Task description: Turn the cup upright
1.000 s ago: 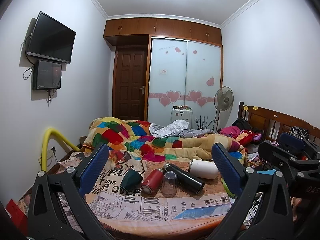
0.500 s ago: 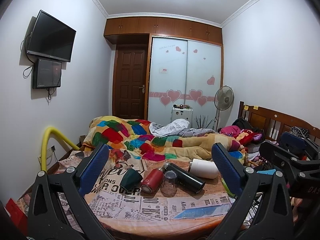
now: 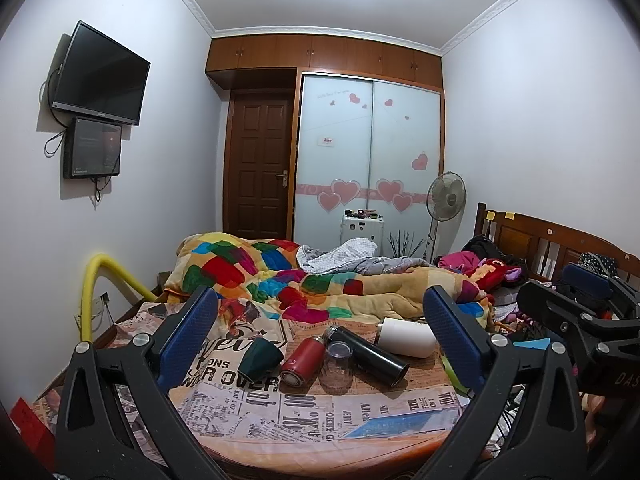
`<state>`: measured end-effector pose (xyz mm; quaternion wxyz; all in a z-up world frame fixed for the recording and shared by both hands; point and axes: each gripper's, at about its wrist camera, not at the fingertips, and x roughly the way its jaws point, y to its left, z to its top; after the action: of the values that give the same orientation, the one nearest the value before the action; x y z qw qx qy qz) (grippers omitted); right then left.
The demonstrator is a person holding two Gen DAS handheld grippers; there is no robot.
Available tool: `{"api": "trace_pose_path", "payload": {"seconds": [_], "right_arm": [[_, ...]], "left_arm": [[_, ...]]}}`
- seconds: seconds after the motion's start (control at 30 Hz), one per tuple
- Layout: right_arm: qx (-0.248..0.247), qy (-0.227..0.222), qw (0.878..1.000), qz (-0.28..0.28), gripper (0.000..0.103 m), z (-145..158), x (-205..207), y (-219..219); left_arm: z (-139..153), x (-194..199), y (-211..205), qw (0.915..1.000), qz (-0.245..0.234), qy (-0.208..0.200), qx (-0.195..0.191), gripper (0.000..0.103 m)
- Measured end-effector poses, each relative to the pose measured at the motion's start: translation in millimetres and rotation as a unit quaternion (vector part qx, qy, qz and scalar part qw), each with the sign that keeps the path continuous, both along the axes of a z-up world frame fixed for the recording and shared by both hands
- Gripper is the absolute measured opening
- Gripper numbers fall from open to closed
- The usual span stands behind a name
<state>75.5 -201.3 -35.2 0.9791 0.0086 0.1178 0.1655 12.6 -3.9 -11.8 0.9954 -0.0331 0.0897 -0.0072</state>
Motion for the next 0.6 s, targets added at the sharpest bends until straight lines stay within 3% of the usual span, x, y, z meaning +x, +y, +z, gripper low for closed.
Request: {"api": "trace_pose_path", "payload": {"seconds": [0.6], "right_arm": [[0.000, 0.000, 1.000, 0.000, 0.103, 0.4, 0.3, 0.4]], "left_arm": [[-0.2, -0.9, -0.9, 1.0000, -0.001, -0.002, 0.001, 0.103]]}}
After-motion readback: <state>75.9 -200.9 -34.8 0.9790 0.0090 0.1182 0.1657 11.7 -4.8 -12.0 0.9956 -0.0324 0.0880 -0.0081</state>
